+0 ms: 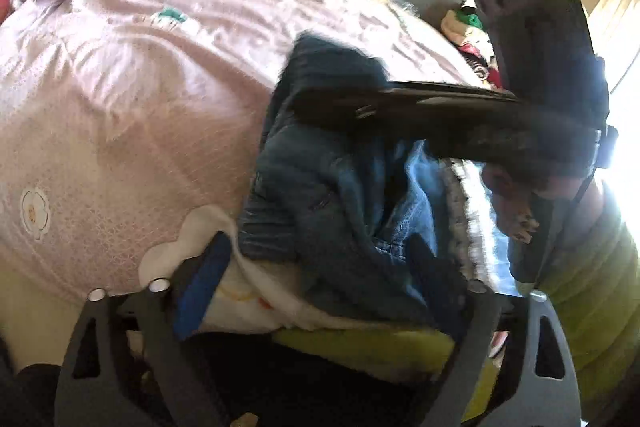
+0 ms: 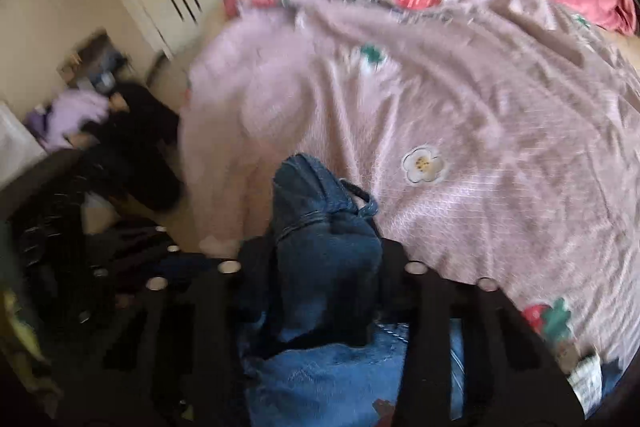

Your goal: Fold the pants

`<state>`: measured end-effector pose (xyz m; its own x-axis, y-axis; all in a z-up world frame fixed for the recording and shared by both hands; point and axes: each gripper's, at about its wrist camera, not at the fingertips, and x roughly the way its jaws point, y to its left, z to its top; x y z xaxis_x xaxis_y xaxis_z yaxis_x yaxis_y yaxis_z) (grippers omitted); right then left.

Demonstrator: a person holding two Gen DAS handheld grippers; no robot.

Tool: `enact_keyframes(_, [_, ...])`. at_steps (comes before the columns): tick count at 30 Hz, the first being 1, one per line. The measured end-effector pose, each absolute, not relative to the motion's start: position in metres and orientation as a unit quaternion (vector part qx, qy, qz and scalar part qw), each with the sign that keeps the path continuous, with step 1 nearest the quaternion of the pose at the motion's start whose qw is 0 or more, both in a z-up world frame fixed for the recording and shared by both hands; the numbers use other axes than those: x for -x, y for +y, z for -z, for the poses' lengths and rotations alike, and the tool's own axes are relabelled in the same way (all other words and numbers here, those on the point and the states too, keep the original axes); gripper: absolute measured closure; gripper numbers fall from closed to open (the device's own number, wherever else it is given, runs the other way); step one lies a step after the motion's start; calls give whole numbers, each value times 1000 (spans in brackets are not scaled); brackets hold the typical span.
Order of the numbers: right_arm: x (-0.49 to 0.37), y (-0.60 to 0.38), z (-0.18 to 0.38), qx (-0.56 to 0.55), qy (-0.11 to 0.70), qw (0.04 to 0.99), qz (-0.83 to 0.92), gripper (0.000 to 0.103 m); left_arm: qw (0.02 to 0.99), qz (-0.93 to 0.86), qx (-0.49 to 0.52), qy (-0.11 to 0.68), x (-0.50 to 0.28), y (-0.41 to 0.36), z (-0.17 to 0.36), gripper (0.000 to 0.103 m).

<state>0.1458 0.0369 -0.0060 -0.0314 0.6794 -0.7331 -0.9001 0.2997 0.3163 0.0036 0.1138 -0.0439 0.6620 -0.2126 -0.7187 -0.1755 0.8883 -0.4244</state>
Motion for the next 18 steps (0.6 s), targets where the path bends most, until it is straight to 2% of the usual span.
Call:
enact_keyframes(2, [-148,12,-11,97,414,690,-586,74,884,28,244,399,-1,110,34,14])
enact_keyframes(4, [-149,-21,-27,64,399,694,-596,74,882,49,251,396,-4,103,29,6])
enact_keyframes(12, [-156,-110,-51,18,355,719,-597,73,854,149,267,420,-44,47,27,6])
enact_keyframes(14, [-156,-123,-53,16,345,728,-592,68,843,183,283,418,-52,30,24,7])
enact_keyframes(15, [-156,-134,-54,6,339,735,-588,60,841,194,287,415,-55,22,20,7])
enact_keyframes(17, [-156,-153,-54,-3,330,754,-568,54,841,220,277,409,-58,-1,11,7])
enact_keyframes(18, [-155,-169,-53,-8,327,771,-546,45,840,228,273,409,-59,-10,10,7])
